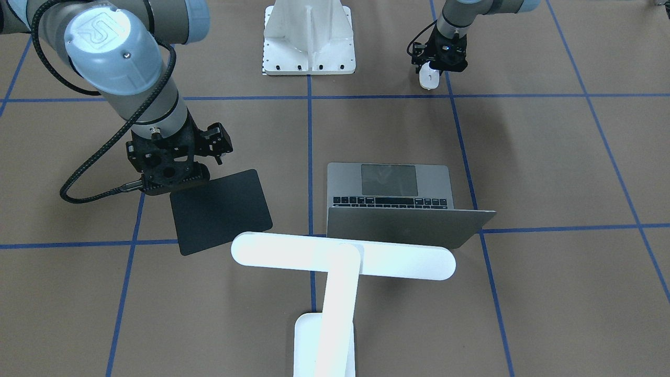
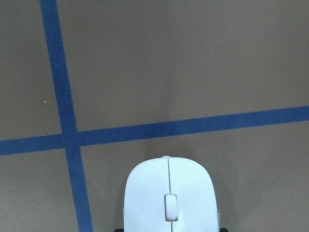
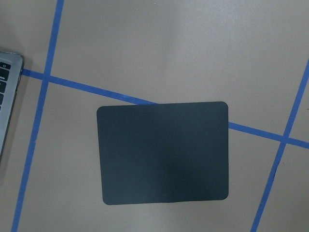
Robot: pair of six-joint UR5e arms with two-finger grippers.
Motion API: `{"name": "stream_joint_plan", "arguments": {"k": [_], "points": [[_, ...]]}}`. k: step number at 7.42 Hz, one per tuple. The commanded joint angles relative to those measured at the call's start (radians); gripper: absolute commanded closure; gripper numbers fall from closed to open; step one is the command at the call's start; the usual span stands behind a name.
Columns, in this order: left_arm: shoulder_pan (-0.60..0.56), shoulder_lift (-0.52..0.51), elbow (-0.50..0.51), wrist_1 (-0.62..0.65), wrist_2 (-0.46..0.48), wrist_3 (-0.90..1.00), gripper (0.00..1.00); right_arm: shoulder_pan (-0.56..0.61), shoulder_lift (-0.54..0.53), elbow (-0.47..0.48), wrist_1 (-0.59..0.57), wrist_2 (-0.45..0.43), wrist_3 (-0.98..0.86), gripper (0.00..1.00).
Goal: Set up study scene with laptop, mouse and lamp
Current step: 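Raise the right gripper away while the left gripper lowers over the white mouse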
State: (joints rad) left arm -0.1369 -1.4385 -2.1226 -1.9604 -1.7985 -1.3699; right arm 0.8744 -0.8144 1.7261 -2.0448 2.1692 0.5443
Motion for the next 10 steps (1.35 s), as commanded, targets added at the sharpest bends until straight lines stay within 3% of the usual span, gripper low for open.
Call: {"name": "stream_joint_plan", "arguments": {"k": [1, 3, 8, 9, 10], "points": [[0.000, -0.005, -0.017, 0.003, -0.001, 0.000, 0.32, 0.000, -0.003, 0.001, 0.000, 0.000, -0.001, 0.00], [-0.027, -0.011, -0.049, 0.008, -0.074, 0.002, 0.33, 0.002, -0.011, 0.007, 0.000, -0.002, -0.003, 0.00], [-0.064, -0.071, -0.053, 0.020, -0.078, 0.005, 0.38, 0.008, -0.022, 0.006, 0.000, -0.005, -0.023, 0.00], [-0.090, -0.117, -0.050, 0.043, -0.078, 0.006, 0.38, 0.009, -0.026, 0.009, 0.002, -0.005, -0.024, 0.00], [-0.133, -0.229, -0.043, 0.155, -0.078, 0.021, 0.38, 0.011, -0.032, 0.013, 0.002, -0.006, -0.024, 0.00]]}}
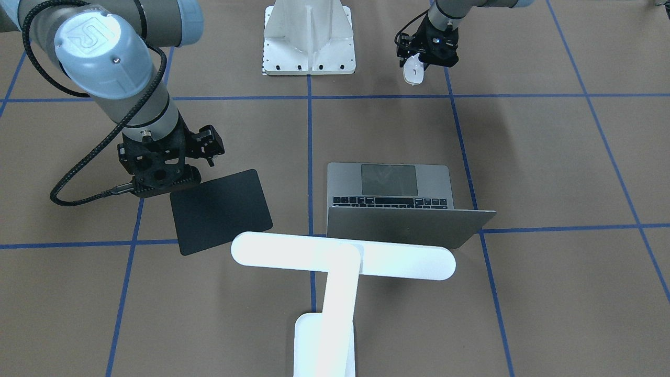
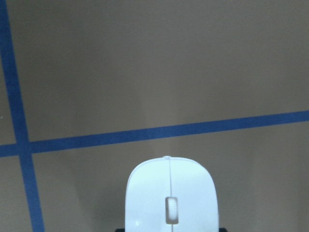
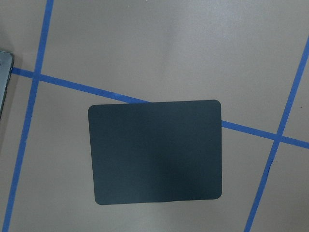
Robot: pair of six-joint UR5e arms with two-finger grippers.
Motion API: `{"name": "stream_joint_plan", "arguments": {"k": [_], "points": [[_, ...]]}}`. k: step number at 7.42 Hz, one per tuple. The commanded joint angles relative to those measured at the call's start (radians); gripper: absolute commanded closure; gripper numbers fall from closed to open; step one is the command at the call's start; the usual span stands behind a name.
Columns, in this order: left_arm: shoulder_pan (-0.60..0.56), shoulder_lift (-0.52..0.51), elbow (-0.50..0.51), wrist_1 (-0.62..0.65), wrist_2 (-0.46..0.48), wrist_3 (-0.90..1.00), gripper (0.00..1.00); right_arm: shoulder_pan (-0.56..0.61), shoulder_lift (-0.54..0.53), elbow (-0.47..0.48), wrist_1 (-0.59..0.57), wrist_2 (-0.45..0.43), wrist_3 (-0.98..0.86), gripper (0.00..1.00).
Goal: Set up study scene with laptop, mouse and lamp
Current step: 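Raise the right gripper away while the left gripper lowers over the white mouse, then grasp the white mouse with the left gripper and lift it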
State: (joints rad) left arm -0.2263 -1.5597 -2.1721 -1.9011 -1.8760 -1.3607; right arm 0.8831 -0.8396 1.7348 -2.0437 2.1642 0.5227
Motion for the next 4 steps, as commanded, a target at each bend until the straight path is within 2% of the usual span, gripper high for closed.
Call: {"name": "stream_joint_plan", "arguments": {"k": [1, 2, 4], "points": [[-0.083, -0.263, 0.008, 0.281, 0.000, 0.076, 0.38, 0.002, -0.007, 0.005, 0.000, -0.003, -0.003, 0.00], [-0.117, -0.386, 0.027, 0.412, 0.000, 0.131, 0.38, 0.008, -0.007, 0.005, 0.000, -0.001, -0.003, 0.00], [-0.206, -0.424, 0.075, 0.416, -0.020, 0.184, 0.38, 0.017, -0.007, 0.002, 0.002, -0.003, -0.003, 0.00]]}}
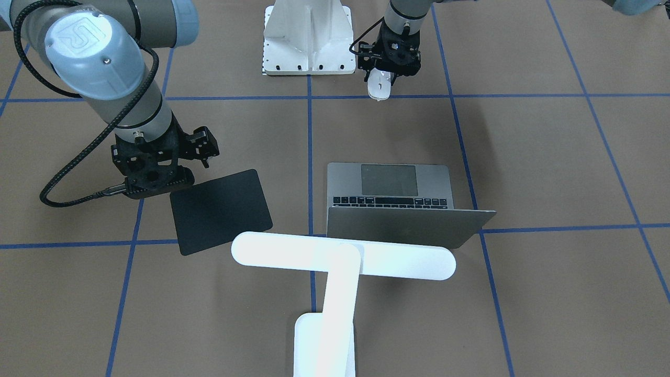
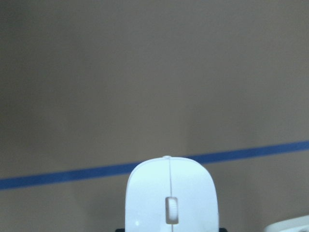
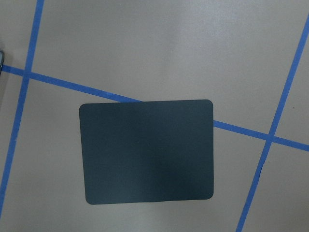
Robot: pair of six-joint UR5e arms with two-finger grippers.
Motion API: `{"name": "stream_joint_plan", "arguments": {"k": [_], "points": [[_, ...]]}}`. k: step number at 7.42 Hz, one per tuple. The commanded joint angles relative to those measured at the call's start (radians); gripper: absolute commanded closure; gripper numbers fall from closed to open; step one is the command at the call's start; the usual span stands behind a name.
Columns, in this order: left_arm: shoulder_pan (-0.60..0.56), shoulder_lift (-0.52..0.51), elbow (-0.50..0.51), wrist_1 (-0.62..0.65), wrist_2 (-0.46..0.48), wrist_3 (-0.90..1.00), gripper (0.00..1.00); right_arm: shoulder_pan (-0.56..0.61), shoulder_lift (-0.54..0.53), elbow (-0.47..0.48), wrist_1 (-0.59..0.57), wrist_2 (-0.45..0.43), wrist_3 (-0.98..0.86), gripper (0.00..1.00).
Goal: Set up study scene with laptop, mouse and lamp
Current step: 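Grasp the white mouse with the left gripper and lift it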
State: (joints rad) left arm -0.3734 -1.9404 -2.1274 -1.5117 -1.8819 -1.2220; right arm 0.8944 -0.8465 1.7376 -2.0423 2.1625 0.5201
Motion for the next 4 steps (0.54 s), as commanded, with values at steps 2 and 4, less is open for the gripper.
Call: {"name": "stream_joint_plan", "arguments": {"k": [2, 4], "points": [[-0.108, -0.142, 0.126, 0.028, -0.025, 0.087, 0.38, 0.012, 0.000, 0.008, 0.001, 0.000, -0.002, 0.00], [-0.108, -0.282, 0.255, 0.028, -0.025, 0.072, 0.38, 0.066, -0.052, 0.037, 0.001, 0.000, -0.114, 0.00]]}}
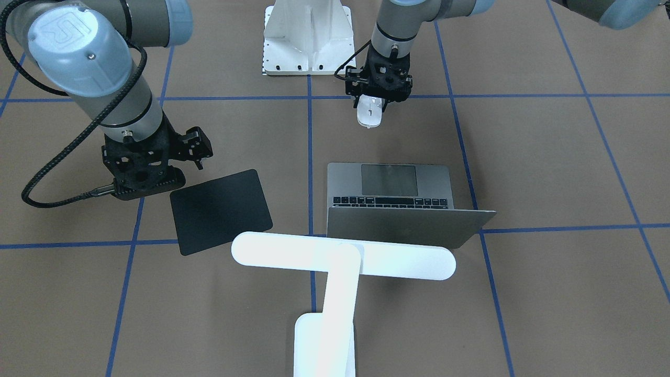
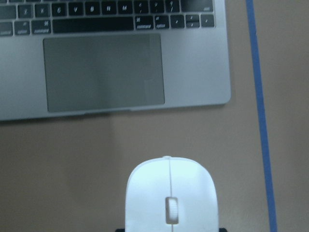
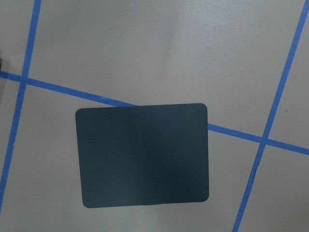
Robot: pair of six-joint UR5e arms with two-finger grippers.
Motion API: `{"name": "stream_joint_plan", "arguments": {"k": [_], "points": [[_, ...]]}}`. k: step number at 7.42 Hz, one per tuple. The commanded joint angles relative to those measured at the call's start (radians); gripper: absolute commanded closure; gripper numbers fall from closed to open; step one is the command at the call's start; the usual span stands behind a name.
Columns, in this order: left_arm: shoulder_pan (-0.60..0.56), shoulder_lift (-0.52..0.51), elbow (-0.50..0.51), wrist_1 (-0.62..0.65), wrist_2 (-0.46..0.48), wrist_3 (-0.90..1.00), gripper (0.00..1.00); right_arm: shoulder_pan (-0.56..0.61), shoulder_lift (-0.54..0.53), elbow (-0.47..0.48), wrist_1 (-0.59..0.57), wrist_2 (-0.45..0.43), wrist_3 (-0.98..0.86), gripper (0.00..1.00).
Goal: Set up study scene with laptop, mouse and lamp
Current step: 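Grasp the white mouse with the left gripper and lift it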
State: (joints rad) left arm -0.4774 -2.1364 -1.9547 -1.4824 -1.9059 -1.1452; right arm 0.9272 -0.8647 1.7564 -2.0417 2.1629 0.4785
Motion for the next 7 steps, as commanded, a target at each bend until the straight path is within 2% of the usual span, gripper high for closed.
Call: {"name": "stream_joint_plan", "arguments": {"k": [1, 3, 7], "points": [[-0.004, -0.130, 0.124, -0.001, -0.001, -0.008, 0.38, 0.047, -0.043, 0.017, 0.000, 0.002, -0.098, 0.00], [-0.006, -0.238, 0.224, -0.007, 0.001, -0.046, 0.38, 0.053, -0.051, 0.015, 0.002, -0.001, -0.098, 0.00], [-0.015, -0.433, 0.466, -0.110, 0.008, -0.111, 0.38, 0.067, -0.057, 0.014, 0.008, 0.000, -0.101, 0.00]]}}
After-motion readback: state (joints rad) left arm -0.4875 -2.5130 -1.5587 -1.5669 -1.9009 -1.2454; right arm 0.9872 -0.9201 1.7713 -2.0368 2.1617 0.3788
